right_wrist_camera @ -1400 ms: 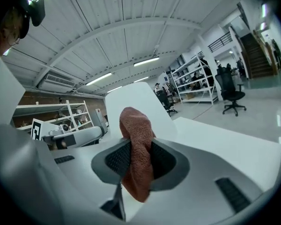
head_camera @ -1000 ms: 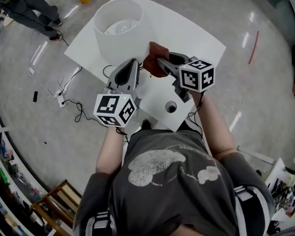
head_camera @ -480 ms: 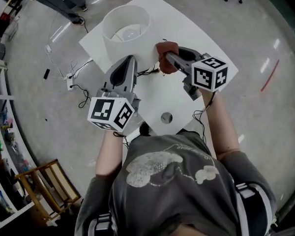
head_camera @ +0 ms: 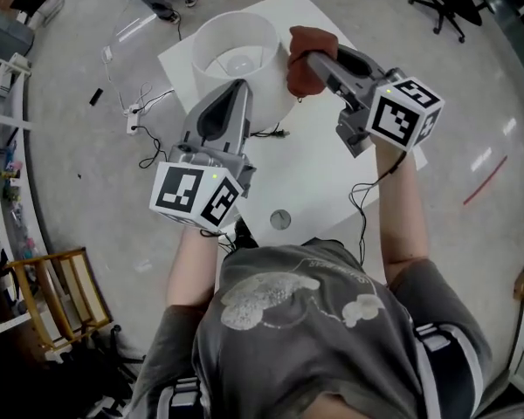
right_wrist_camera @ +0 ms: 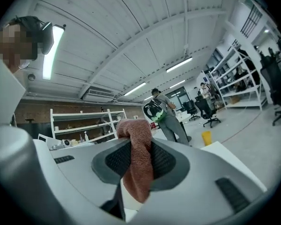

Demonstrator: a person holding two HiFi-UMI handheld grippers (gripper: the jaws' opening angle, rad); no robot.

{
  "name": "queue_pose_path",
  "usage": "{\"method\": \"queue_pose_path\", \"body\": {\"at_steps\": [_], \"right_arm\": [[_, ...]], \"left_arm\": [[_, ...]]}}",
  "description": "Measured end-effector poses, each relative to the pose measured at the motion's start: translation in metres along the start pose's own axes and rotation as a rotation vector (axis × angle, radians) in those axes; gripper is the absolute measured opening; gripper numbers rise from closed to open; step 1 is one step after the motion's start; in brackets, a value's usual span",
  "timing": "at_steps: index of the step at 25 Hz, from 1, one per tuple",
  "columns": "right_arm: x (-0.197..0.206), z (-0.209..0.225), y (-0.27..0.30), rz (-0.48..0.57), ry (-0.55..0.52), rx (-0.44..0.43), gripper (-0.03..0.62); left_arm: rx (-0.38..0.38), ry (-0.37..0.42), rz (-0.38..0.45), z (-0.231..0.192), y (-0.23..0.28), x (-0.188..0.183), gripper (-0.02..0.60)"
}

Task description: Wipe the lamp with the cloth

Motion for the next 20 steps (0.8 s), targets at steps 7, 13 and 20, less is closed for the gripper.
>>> {"method": "queue_pose_path", "body": {"at_steps": [7,13,20], "right_arm": [[0.005,0.011,0.025,-0.059,-0.056,-0.019,0.092],[0.032,0.036,0.023,-0.088,-0.02,-0.005,0.092],[0.075,0.069,0.018,-0.156,0.069,0.042,0.092]], "left_arm": [[-0.069,0.006,-0.008,-0.003,0.003,0.015,0.008],[-0.1,0.008,-0.042,-0.004,0.005,0.041,0.008],[-0.13,0.0,-0.073,-0.005,0.001,0.058,0.008]]}}
Point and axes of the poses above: the fingertips, and each gripper's own axes: y forward along the fingers, z to its right, x out of its underside, the point moved 2 cm from there along -y, backward along the fingers, and after that the axes turned 7 degrees about -x, right-handed, at the moved point
